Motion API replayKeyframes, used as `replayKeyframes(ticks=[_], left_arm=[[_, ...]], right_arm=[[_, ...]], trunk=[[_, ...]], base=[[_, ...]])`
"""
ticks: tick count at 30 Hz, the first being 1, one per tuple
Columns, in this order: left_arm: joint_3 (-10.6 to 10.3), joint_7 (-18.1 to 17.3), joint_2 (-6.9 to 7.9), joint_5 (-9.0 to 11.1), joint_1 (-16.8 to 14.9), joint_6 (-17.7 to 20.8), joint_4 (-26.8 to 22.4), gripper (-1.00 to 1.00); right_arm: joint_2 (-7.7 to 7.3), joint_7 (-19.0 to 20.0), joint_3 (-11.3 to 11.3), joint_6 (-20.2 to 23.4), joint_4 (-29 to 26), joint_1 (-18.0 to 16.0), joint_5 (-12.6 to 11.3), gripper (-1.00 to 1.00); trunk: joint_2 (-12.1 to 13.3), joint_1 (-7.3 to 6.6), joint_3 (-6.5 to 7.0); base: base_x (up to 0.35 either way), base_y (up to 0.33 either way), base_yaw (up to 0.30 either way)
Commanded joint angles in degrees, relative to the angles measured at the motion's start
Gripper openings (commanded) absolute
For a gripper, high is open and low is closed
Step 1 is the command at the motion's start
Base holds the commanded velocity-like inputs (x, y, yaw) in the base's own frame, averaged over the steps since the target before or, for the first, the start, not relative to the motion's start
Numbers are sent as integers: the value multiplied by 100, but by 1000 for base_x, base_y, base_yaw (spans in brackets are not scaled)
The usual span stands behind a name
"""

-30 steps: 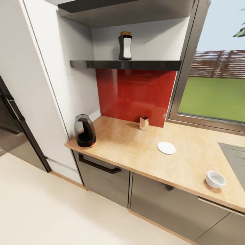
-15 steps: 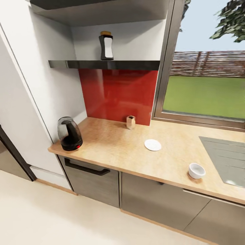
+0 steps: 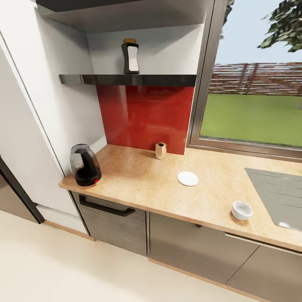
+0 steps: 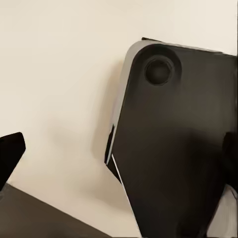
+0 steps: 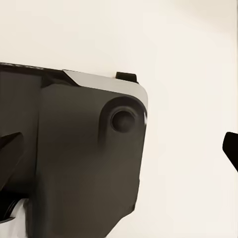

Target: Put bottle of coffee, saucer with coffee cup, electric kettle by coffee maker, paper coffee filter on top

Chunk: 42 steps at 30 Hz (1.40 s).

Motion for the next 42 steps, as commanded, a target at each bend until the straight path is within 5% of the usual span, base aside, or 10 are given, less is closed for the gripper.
replayKeyframes(ticks=[1,11,22,28,34,39,42], left_arm=[[-30,1,23,42,-46,-139,-254,100],[-30,-17,99,-8,-491,-800,-1506,100],[-49,-63,-26,40,-990,-1475,-3139,100],[-137,-75,-75,-7,-1703,-1514,-2898,100],[-660,-62,-75,15,-1721,-1516,-3001,100],[-1859,-32,-169,4,-1726,-1519,-3140,100],[-2191,6,-191,43,-1729,-1515,-3424,100]], right_arm=[[0,-21,-47,-19,7,-4,58,100],[2,-21,-41,-27,13,-4,65,100],[-7,-21,-33,-558,16,-4,82,100],[-19,-21,-32,-607,7,-4,84,100],[-28,-21,-23,-608,13,-4,86,100],[-29,-21,-23,-608,27,-4,88,100],[-29,-21,-23,-608,36,-4,91,100]], trunk=[[-6,1,-7],[-6,1,-7],[-6,1,-7],[-6,1,-7],[-6,1,-7],[-6,1,-7],[-6,1,-7]], base=[[0,0,-1],[0,0,0],[0,0,0],[0,0,0],[0,0,0],[0,0,0],[0,0,0]])
